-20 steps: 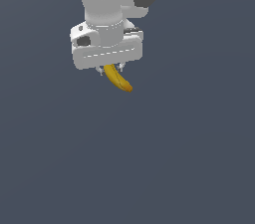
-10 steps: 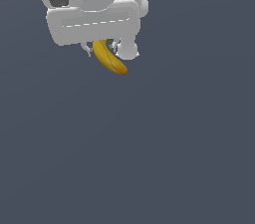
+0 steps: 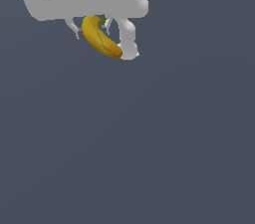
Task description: Pick up the object and move it to a goal position.
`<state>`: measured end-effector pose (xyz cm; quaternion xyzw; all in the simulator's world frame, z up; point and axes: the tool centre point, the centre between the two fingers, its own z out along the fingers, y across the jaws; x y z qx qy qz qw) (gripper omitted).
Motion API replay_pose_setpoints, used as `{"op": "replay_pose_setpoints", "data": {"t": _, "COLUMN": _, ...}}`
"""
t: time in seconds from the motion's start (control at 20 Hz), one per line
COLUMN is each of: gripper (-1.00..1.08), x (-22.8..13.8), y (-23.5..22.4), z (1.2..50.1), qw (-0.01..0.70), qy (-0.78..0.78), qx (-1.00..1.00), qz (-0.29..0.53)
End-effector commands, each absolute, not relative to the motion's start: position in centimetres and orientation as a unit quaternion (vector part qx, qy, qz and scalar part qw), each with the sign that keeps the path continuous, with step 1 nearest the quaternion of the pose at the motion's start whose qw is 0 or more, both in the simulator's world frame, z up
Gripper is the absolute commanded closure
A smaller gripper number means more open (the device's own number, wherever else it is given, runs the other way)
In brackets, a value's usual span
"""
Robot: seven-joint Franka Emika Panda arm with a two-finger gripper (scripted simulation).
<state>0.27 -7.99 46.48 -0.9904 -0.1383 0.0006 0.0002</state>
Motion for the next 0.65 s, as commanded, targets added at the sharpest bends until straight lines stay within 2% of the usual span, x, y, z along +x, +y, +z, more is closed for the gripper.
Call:
{"op": "replay_pose_setpoints", "data": {"t": 0.0, "gripper": 1.08, "x": 0.5, "y": -8.2, "z": 47.5, "qw": 0.0, "qy": -0.138, "qx": -0.99, "qz": 0.0}}
{"op": "replay_pose_setpoints", "data": {"t": 0.6, "gripper": 1.08, "x": 1.1, "y": -8.5, "z": 49.2, "qw": 0.0, "qy": -0.138, "qx": -0.99, "qz": 0.0}}
